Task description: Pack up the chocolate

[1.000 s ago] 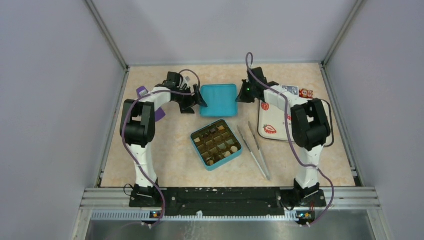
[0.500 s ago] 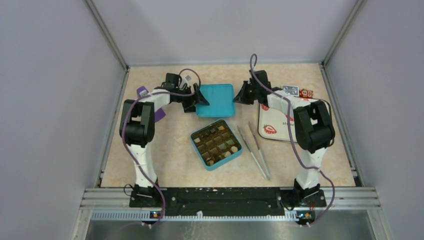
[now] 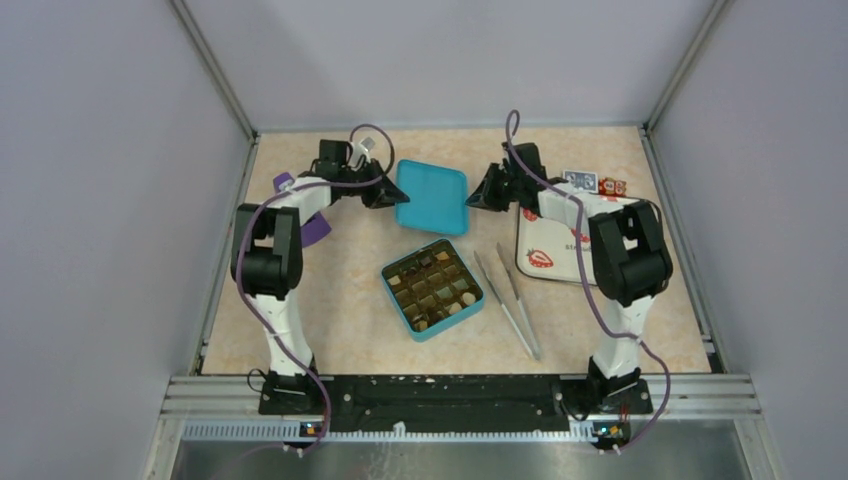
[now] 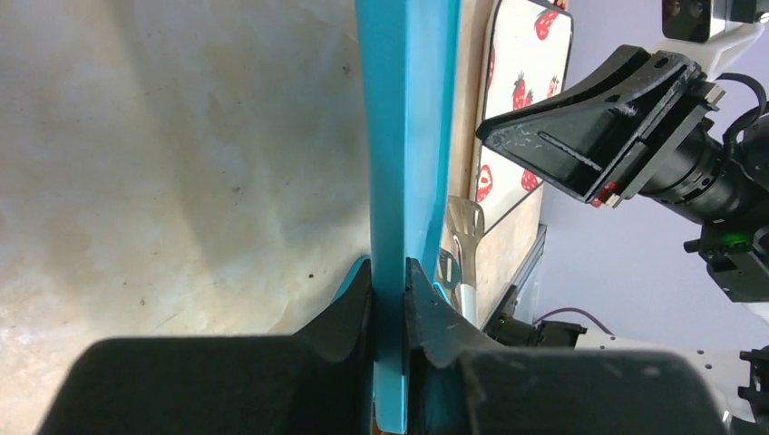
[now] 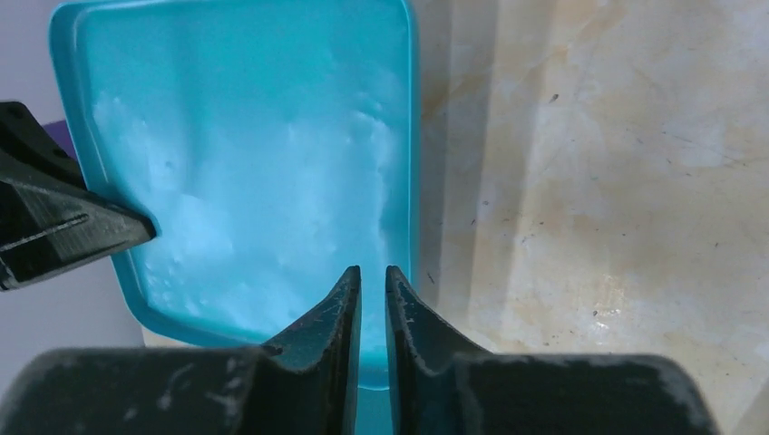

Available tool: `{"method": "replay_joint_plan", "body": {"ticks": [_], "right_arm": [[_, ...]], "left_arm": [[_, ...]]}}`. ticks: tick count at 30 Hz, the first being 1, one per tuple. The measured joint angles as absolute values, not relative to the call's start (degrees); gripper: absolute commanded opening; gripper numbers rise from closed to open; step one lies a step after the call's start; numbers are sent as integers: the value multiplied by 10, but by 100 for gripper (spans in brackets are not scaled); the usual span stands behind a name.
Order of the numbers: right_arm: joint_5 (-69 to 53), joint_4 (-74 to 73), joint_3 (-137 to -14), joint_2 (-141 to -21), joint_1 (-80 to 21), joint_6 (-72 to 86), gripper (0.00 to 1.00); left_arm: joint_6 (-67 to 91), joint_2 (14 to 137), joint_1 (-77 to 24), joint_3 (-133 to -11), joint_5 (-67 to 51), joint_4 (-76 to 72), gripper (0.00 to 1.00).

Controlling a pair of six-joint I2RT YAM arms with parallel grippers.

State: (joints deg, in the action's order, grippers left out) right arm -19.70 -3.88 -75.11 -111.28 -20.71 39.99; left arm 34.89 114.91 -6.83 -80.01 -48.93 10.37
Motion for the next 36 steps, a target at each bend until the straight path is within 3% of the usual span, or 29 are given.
{"method": "replay_joint_plan", "body": {"ticks": [3, 13, 20, 25, 32, 34, 36], "right_arm": [[-202, -39, -750, -1105, -207, 402, 43], [-197, -73, -762, -1026, -205, 359, 67], [-315, -11, -734, -958, -161, 361, 68], [-394, 41, -708, -925, -148, 362, 68], [-514, 212, -645, -903, -150, 455, 67], [-531, 248, -640, -905, -153, 483, 65], [-542, 281, -640, -906, -156, 505, 57]], "left_arm": [[352, 1138, -70, -798, -486, 105, 0], [327, 1097, -69, -853, -481, 181, 0], [335, 1027, -51, -885, -566, 186, 0], [399, 973, -40, -842, -640, 97, 0], [456, 965, -42, -792, -695, 29, 0], [463, 965, -43, -788, -699, 26, 1], [466, 965, -43, -787, -702, 23, 2]]}}
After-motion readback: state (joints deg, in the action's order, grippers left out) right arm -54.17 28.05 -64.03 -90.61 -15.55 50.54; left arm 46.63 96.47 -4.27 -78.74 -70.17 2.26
